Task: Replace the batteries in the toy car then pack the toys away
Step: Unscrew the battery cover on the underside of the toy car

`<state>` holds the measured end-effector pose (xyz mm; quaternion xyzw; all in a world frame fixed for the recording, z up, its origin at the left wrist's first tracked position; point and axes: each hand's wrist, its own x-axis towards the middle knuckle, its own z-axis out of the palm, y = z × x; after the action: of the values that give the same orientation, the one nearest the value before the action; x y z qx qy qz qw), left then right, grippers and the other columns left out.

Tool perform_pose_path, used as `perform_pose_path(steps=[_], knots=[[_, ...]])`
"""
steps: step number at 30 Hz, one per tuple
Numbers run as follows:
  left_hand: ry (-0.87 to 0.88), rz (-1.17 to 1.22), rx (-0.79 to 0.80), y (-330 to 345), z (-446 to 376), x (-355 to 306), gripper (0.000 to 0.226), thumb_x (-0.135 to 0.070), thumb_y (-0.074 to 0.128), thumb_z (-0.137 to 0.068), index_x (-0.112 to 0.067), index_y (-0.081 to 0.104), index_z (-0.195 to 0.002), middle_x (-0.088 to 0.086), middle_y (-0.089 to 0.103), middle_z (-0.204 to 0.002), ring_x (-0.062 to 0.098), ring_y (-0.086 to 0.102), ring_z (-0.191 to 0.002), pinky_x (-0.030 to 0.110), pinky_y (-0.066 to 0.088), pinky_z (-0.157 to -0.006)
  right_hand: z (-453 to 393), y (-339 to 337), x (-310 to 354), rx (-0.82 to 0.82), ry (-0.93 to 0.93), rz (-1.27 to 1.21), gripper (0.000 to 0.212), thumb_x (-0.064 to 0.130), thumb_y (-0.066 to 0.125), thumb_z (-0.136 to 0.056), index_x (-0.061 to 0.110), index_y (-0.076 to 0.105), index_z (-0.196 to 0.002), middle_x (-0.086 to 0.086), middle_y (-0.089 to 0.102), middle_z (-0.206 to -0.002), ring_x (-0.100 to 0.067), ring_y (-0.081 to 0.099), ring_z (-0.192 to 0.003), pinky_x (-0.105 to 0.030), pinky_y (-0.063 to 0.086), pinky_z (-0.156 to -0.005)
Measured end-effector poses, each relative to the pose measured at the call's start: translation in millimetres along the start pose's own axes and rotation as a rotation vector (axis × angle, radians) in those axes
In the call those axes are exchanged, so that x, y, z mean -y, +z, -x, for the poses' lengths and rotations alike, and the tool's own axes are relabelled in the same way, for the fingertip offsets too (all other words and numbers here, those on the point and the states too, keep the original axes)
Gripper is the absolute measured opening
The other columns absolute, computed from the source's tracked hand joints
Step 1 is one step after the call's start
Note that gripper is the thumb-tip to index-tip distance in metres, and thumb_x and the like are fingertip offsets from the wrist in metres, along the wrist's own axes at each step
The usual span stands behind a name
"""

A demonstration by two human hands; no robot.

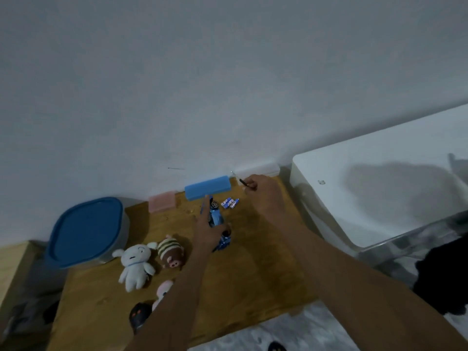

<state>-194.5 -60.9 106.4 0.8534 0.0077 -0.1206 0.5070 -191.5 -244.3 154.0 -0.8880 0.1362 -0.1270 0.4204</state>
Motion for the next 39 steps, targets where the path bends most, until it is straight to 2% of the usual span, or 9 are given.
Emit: perform_pose_path(steps=[2, 3, 6, 11, 13, 17, 20, 25, 39], knots=[[0.069, 0.004, -0.01, -9.4, -0.7, -9.5, 0.085, -0.004, 0.069, -0.092, -0.048, 0.029, -0.152, 0.017, 0.027, -0.157, 0.012, 0.056, -0.087, 0.006, 0.05, -0.06, -5.0, -5.9, 13.2, -0.037, -0.011, -0.005, 0.01, 0.016, 0.068, -0.087, 0.017, 0.076, -0.091, -0.001, 0.071, -0.085, -0.018, 0.064, -0.08, -0.034, 0.052, -0.071], [0.087, 0.005, -0.028, -13.7, -0.3, -14.2, 0.075, -0.007, 0.066, -0.095, -0.047, 0.035, -0.151, 0.016, 0.024, -0.159, 0.02, 0.06, -0.102, 0.009, 0.053, -0.073, -6.6, -8.7, 19.7, -0.049, -0.017, -0.009, 0.009, 0.016, 0.069, -0.086, 0.016, 0.076, -0.091, 0.0, 0.071, -0.084, -0.019, 0.065, -0.079, -0.034, 0.053, -0.071], [0.098, -0.004, -0.084, -25.5, -1.8, -22.0, 0.049, -0.015, 0.053, -0.103, -0.036, 0.051, -0.147, 0.015, 0.031, -0.159, 0.044, 0.035, -0.143, 0.05, 0.046, -0.11, -8.8, -16.6, 37.2, -0.066, -0.03, -0.019, 0.009, 0.015, 0.071, -0.087, 0.017, 0.076, -0.094, 0.003, 0.068, -0.084, -0.016, 0.064, -0.078, -0.031, 0.054, -0.07], [0.076, 0.196, -0.101, -43.4, -1.2, -31.6, 0.048, -0.014, 0.033, -0.107, -0.045, 0.068, -0.118, 0.005, 0.057, -0.1, 0.027, 0.058, -0.088, 0.03, 0.051, -0.074, -10.9, -23.6, 58.7, -0.092, -0.053, 0.002, 0.01, 0.018, 0.072, -0.089, 0.018, 0.076, -0.099, 0.01, 0.062, -0.082, -0.011, 0.06, -0.076, -0.018, 0.041, -0.063], [0.095, 0.201, -0.113, -51.4, -3.3, -35.5, 0.048, -0.01, 0.034, -0.105, -0.045, 0.067, -0.107, 0.007, 0.054, -0.112, 0.014, 0.057, -0.087, 0.013, 0.048, -0.064, -11.2, -24.8, 67.4, -0.095, -0.067, 0.001, 0.01, 0.018, 0.073, -0.089, 0.019, 0.077, -0.098, 0.01, 0.062, -0.082, -0.009, 0.059, -0.075, -0.016, 0.04, -0.063], [0.103, 0.29, -0.078, -67.9, -1.7, -43.5, 0.034, -0.005, 0.051, -0.095, -0.03, 0.067, -0.111, 0.012, 0.054, -0.129, 0.025, 0.059, -0.102, 0.033, 0.056, -0.073, -13.2, -22.7, 80.7, -0.051, -0.077, -0.022, 0.012, 0.015, 0.074, -0.089, 0.019, 0.079, -0.098, 0.009, 0.068, -0.086, 0.002, 0.057, -0.072, -0.002, 0.039, -0.058], [0.159, 0.26, -0.062, -75.4, -3.2, -45.5, 0.042, 0.003, 0.059, -0.087, -0.026, 0.064, -0.118, 0.01, 0.053, -0.126, 0.014, 0.058, -0.097, 0.028, 0.056, -0.07, -17.9, -20.9, 89.3, -0.02, -0.096, -0.029, 0.013, 0.01, 0.072, -0.09, 0.013, 0.08, -0.099, 0.0, 0.074, -0.093, -0.001, 0.057, -0.073, -0.002, 0.04, -0.064], [0.211, 0.236, -0.071, -83.4, -4.4, -48.2, 0.05, 0.007, 0.059, -0.086, -0.03, 0.061, -0.12, 0.006, 0.054, -0.118, 0.01, 0.058, -0.087, 0.012, 0.053, -0.056, -21.2, -17.4, 98.4, 0.013, -0.026, -0.159, 0.016, 0.007, 0.069, -0.09, 0.011, 0.079, -0.102, -0.002, 0.075, -0.091, -0.011, 0.064, -0.078, -0.029, 0.058, -0.075], [0.266, 0.291, 0.04, -85.6, -1.1, -52.2, 0.069, -0.007, 0.088, -0.07, -0.03, 0.057, -0.128, 0.001, 0.057, -0.125, 0.011, 0.064, -0.098, 0.019, 0.059, -0.068, -13.4, -6.3, 103.5, -0.038, 0.187, -0.645, 0.014, -0.004, 0.071, -0.08, 0.008, 0.072, -0.087, -0.017, 0.074, -0.082, -0.033, 0.075, -0.078, -0.048, 0.063, -0.078]])
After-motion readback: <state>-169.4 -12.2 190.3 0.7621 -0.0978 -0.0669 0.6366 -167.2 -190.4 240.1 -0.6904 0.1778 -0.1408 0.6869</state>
